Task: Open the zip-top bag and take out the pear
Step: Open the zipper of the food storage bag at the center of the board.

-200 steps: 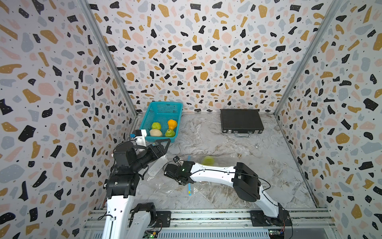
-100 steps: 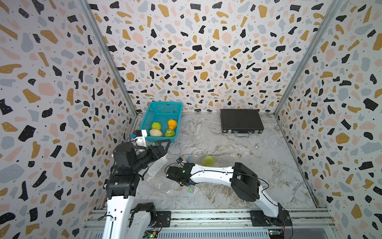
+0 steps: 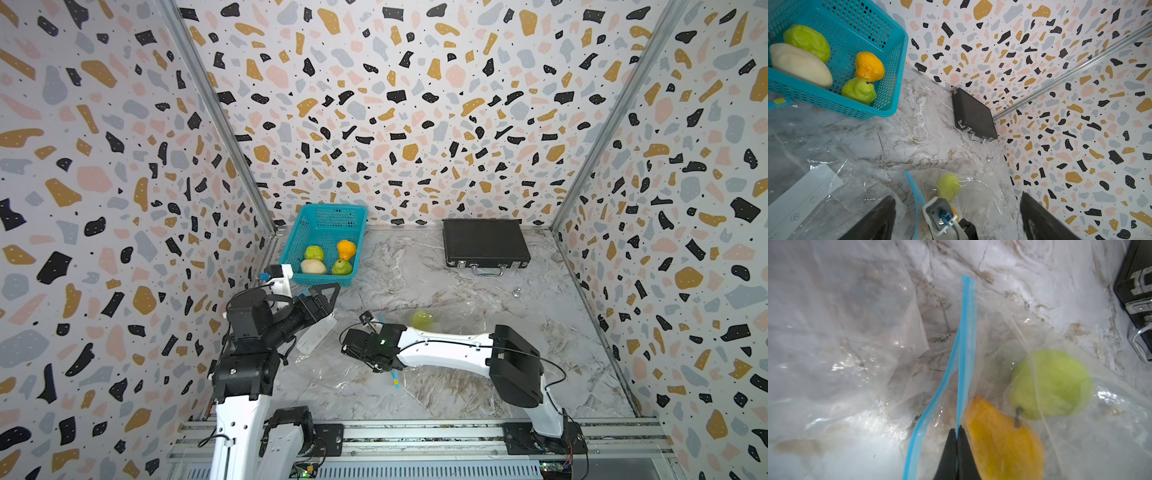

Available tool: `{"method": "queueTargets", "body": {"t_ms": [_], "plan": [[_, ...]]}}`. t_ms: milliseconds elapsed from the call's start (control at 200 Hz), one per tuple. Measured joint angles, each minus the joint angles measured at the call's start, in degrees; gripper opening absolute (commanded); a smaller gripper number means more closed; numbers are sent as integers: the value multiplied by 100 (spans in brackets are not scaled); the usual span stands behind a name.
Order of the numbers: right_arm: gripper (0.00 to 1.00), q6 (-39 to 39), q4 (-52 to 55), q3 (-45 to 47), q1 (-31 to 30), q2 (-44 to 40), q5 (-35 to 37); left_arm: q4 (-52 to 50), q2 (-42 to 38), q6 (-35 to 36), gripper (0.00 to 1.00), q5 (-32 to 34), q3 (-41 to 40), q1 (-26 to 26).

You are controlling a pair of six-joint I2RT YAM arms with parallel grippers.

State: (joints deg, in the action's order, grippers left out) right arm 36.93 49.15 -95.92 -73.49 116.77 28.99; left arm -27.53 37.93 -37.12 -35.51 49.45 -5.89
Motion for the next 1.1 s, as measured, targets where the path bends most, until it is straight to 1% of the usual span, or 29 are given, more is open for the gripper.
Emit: {"method": "queueTargets", "body": {"t_ms": [85, 155, 200, 230, 295, 360, 421, 521, 601, 636, 706, 771, 831, 906, 971, 1021, 1101], "plan": [[0, -24, -131, 203, 24, -529, -26, 48, -2, -122, 88, -13, -2, -20], [0, -50, -205, 297, 42, -872, -22, 251, -24, -328, 80, -96, -50, -22], [0, -68, -258, 365, 52, -1054, -13, 516, -57, -514, 77, -203, -168, -26], [0, -85, -304, 437, 59, -1172, -2, 732, -103, -684, 74, -306, -306, -26], [0, -118, -396, 619, 76, -1401, 20, 1169, -225, -1045, 64, -514, -680, -26], [0, -160, -446, 778, 92, -1580, 17, 1635, -361, -1484, 62, -761, -1158, -26], [0, -201, -474, 837, 120, -1679, 11, 1993, -509, -1860, 57, -1016, -1635, -26], [0, -240, -518, 846, 153, -1709, -20, 2173, -826, -2398, 50, -1349, -2221, -24], [0, -245, -540, 857, 164, -1709, -79, 2116, -1158, -2566, 49, -1567, -2446, 9], [0, -245, -551, 859, 166, -1709, -107, 2116, -1259, -2605, 46, -1672, -2479, 66], [0, -243, -603, 881, 175, -1709, -144, 2267, -1364, -2691, 43, -1836, -2603, 341], [0, -238, -664, 940, 179, -1709, -177, 2446, -1449, -2813, 37, -1860, -2914, 710], [0, -238, -710, 1008, 188, -1709, -225, 2555, -1526, -2966, 33, -1768, -3294, 1174], [0, -229, -739, 1060, 199, -1709, -284, 2581, -1523, -3042, 29, -1499, -3694, 1884], [0, -223, -767, 1069, 203, -1709, -337, 2649, -1325, -3045, 29, -1233, -3904, 2483], [0, -219, -782, 1069, 203, -1709, -372, 2863, -986, -3047, 29, -1040, -4033, 2883], [0, -208, -831, 1073, 203, -1709, -417, 3169, -356, -3010, 30, -772, -4135, 3147]]}}
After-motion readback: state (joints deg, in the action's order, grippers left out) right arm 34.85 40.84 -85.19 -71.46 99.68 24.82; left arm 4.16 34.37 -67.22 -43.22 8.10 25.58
